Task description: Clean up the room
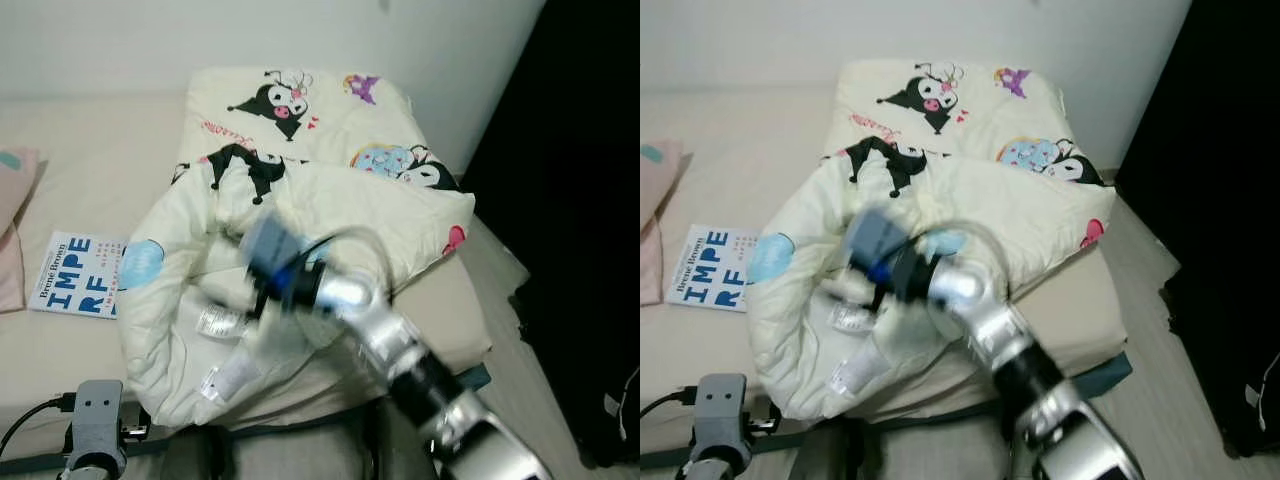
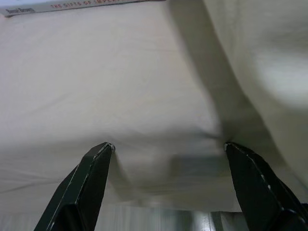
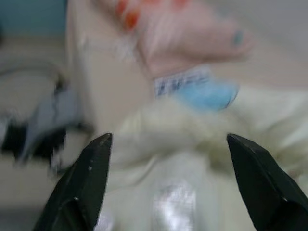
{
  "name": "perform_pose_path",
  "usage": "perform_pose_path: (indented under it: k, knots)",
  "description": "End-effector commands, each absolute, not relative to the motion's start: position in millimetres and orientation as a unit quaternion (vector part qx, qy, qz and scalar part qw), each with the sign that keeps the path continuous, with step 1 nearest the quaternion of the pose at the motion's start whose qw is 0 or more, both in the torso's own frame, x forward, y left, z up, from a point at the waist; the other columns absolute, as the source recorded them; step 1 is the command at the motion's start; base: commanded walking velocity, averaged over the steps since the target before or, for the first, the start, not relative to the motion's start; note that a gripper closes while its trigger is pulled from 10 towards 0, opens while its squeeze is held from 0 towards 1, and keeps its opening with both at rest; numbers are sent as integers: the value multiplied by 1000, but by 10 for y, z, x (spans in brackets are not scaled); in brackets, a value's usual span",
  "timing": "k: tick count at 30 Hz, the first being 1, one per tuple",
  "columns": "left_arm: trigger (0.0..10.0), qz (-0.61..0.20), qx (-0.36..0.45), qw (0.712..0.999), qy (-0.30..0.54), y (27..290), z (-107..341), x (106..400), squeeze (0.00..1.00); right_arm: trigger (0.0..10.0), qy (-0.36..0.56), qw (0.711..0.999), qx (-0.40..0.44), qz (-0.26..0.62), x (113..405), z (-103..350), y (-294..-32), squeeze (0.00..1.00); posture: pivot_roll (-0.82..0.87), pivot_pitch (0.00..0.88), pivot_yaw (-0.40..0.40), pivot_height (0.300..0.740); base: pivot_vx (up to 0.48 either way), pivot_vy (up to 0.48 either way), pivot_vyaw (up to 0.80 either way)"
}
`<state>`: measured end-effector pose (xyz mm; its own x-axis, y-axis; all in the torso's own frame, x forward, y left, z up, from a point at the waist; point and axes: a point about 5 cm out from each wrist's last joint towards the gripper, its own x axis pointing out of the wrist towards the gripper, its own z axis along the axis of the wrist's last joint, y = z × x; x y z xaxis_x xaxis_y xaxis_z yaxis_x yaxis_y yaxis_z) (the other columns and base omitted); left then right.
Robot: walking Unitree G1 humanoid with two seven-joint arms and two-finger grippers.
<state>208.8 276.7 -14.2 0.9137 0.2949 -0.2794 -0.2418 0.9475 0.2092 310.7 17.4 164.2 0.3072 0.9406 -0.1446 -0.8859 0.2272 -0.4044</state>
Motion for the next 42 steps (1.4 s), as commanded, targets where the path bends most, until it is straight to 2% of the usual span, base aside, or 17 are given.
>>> perform_pose_path:
  k: [1,2,4,6,8,13,15,17,19,22,24,25,28,32,35,39,42]
  knots:
    - [10000,131,84,972,177,2736,-228,1997,0,10000,-39,793,-271,545,3201,1495,132,0,-26,209,-54,550,0,0,0]
    - [10000,131,84,972,177,2736,-228,1997,0,10000,-39,793,-271,545,3201,1495,132,0,-26,209,-54,550,0,0,0]
    - [10000,130,85,972,178,2737,-234,1983,0,10000,-6,817,-294,496,3317,1409,40,0,-23,217,-52,550,0,0,0]
    - [10000,129,86,972,179,2738,-235,1978,0,10000,8,821,-309,480,3356,1381,-16,0,-24,218,-52,550,0,0,0]
    - [10000,128,87,972,179,2740,-238,1967,0,10000,49,837,-328,436,3431,1341,-172,0,-25,220,-51,550,0,0,0]
    - [10000,127,88,971,180,2738,-238,1972,0,10000,96,845,-316,421,3440,1239,-287,0,-27,220,-51,550,0,0,0]
    - [10000,127,88,972,180,2734,-237,1979,0,10000,131,832,-323,431,3403,1131,-345,0,-28,219,-50,550,0,0,0]
    - [10000,125,87,972,179,2726,-234,1990,0,10000,187,799,-343,457,3305,939,-476,0,-27,218,-50,550,0,0,0]
    - [10000,125,87,972,179,2724,-233,1994,0,10000,205,791,-343,463,3275,885,-522,0,-28,217,-50,550,0,0,0]
    - [10000,123,88,972,179,2716,-228,2019,0,10000,270,736,-399,475,3188,738,-912,0,-40,211,-49,550,0,0,0]
    - [10000,123,88,972,179,2714,-227,2023,0,10000,280,728,-409,473,3174,727,-976,0,-40,211,-49,550,0,0,0]
    - [10000,122,88,972,179,2712,-225,2031,0,10000,294,719,-432,458,3193,765,-1130,0,-44,207,-51,550,0,0,0]
    - [10000,122,88,972,179,2712,-225,2034,0,10000,299,716,-440,452,3199,784,-1186,0,-44,207,-51,550,0,0,0]
    - [10000,122,85,972,179,2689,-227,2052,0,10000,307,731,-451,410,3299,942,-1405,0,-51,201,-53,550,0,0,0]
    - [10000,121,84,973,180,2676,-229,2060,0,10000,320,725,-454,407,3281,990,-1490,0,-50,200,-53,550,0,0,0]
    - [10000,120,84,973,180,2675,-230,2063,0,10000,343,702,-474,406,3213,1084,-1673,0,-52,201,-53,550,0,0,0]
    - [10000,122,85,972,182,2689,-231,2057,0,10000,337,720,-492,355,3309,1215,-1847,0,-54,199,-53,550,0,0,0]
